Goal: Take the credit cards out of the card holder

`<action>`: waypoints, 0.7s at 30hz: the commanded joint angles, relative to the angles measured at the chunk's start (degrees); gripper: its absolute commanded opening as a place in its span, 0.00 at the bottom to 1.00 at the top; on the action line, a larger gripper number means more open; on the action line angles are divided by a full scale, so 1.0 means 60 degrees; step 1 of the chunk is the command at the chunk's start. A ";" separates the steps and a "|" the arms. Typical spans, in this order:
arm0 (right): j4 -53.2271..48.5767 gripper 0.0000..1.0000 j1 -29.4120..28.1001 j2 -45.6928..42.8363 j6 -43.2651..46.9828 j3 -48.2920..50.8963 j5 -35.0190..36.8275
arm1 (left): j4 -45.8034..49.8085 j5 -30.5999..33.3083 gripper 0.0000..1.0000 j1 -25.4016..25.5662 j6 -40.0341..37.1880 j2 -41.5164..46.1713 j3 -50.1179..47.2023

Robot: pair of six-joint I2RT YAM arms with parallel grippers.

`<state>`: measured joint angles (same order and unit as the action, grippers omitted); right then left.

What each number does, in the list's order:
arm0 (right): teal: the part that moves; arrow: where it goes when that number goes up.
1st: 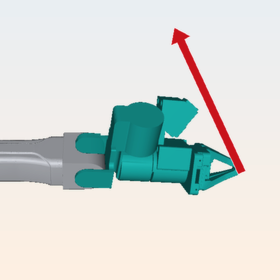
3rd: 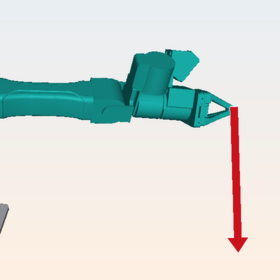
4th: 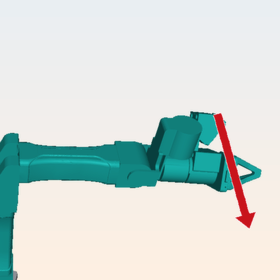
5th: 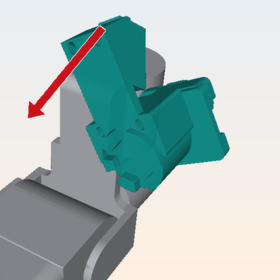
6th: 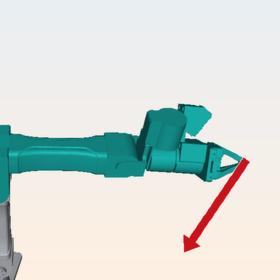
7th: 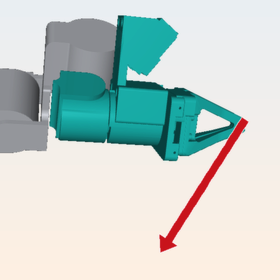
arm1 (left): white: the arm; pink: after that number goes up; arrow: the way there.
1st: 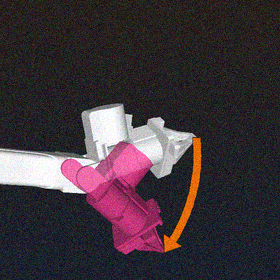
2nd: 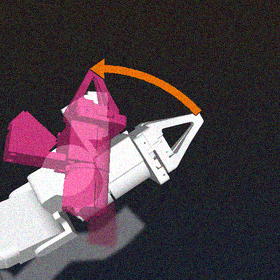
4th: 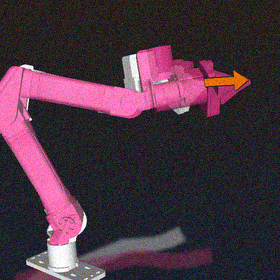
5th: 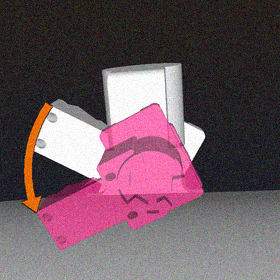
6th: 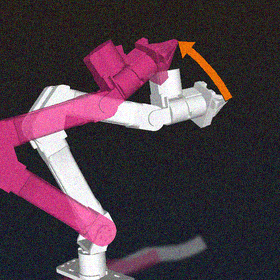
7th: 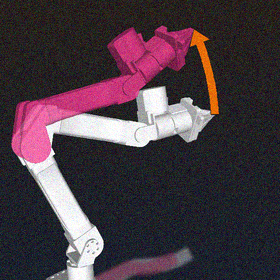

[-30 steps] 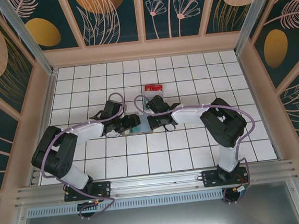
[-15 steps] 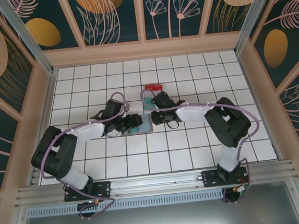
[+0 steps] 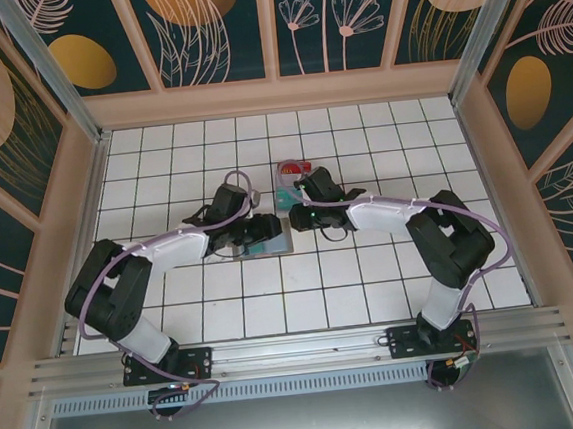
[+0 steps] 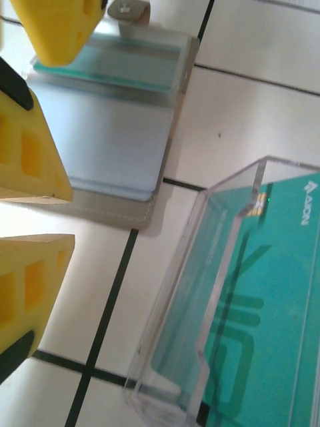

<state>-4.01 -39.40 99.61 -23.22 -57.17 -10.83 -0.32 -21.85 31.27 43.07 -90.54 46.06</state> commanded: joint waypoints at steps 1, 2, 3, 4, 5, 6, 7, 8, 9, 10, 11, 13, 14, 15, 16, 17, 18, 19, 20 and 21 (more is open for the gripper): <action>0.0587 0.20 0.0033 -0.0197 -0.0525 -0.0137 -0.0912 | 0.0639 0.0624 0.42 -0.0432 -0.0280 0.0610 -0.0422; 0.0699 0.20 0.0033 -0.0124 -0.0612 -0.0180 -0.1192 | 0.0730 0.0686 0.41 -0.0515 -0.0347 0.0734 -0.0547; 0.0823 0.18 0.0011 -0.0052 -0.0690 -0.0206 -0.1431 | 0.0797 0.0746 0.40 -0.0579 -0.0426 0.0830 -0.0681; 0.0961 0.18 -0.0009 -0.0010 -0.0759 -0.0214 -0.1569 | 0.0863 0.0819 0.40 -0.0622 -0.0484 0.0898 -0.0780; 0.1144 0.18 -0.0025 0.0025 -0.0875 -0.0202 -0.1701 | 0.0935 0.0895 0.39 -0.0651 -0.0533 0.0950 -0.0900; 0.1302 0.18 -0.0026 0.0087 -0.1027 -0.0199 -0.1860 | 0.0957 0.0950 0.38 -0.0677 -0.0574 0.0960 -0.1005; 0.1445 0.18 -0.0025 0.0158 -0.1131 -0.0206 -0.2011 | 0.0982 0.1000 0.36 -0.0698 -0.0598 0.0969 -0.1086; 0.1562 0.18 -0.0026 0.0255 -0.1271 -0.0238 -0.2223 | 0.0963 0.1034 0.35 -0.0713 -0.0616 0.0955 -0.1154; 0.1565 0.19 -0.0026 0.0394 -0.1416 -0.0340 -0.2411 | 0.0933 0.1052 0.34 -0.0715 -0.0612 0.0920 -0.1204; 0.1608 0.19 -0.0026 0.0526 -0.1505 -0.0409 -0.2589 | 0.0876 0.1027 0.33 -0.0721 -0.0601 0.0872 -0.1243; 0.1678 0.19 -0.0038 0.0659 -0.1615 -0.0493 -0.2798 | 0.0796 0.0984 0.32 -0.0728 -0.0587 0.0818 -0.1278; 0.1926 0.18 -0.0080 0.0863 -0.1827 -0.0561 -0.3114 | 0.0653 0.0890 0.30 -0.0727 -0.0554 0.0710 -0.1277; 0.2024 0.17 -0.0120 0.0983 -0.1909 -0.0600 -0.3234 | 0.0577 0.0838 0.30 -0.0719 -0.0531 0.0663 -0.1291; 0.2055 0.17 -0.0153 0.1093 -0.2004 -0.0690 -0.3322 | 0.0537 0.0828 0.30 -0.0726 -0.0510 0.0605 -0.1291; 0.2039 0.16 -0.0170 0.1218 -0.2066 -0.0777 -0.3423 | 0.0534 0.0849 0.30 -0.0725 -0.0527 0.0575 -0.1299; 0.2052 0.16 -0.0186 0.1363 -0.2140 -0.0861 -0.3563 | 0.0549 0.0892 0.29 -0.0716 -0.0527 0.0544 -0.1277; 0.2064 0.15 -0.0226 0.1481 -0.2190 -0.0947 -0.3671 | 0.0572 0.0916 0.27 -0.0729 -0.0534 0.0515 -0.1276; 0.2047 0.15 -0.0257 0.1608 -0.2207 -0.1015 -0.3727 | 0.0591 0.0917 0.27 -0.0723 -0.0553 0.0495 -0.1276; 0.2000 0.15 -0.0285 0.1735 -0.2223 -0.1125 -0.3768 | 0.0620 0.0905 0.27 -0.0729 -0.0557 0.0494 -0.1270; 0.1980 0.15 -0.0317 0.1814 -0.2245 -0.1199 -0.3815 | 0.0638 0.0931 0.27 -0.0721 -0.0557 0.0528 -0.1279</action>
<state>6.09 -40.56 108.86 -34.96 -61.80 -30.41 3.44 -16.84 27.31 40.51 -86.87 38.72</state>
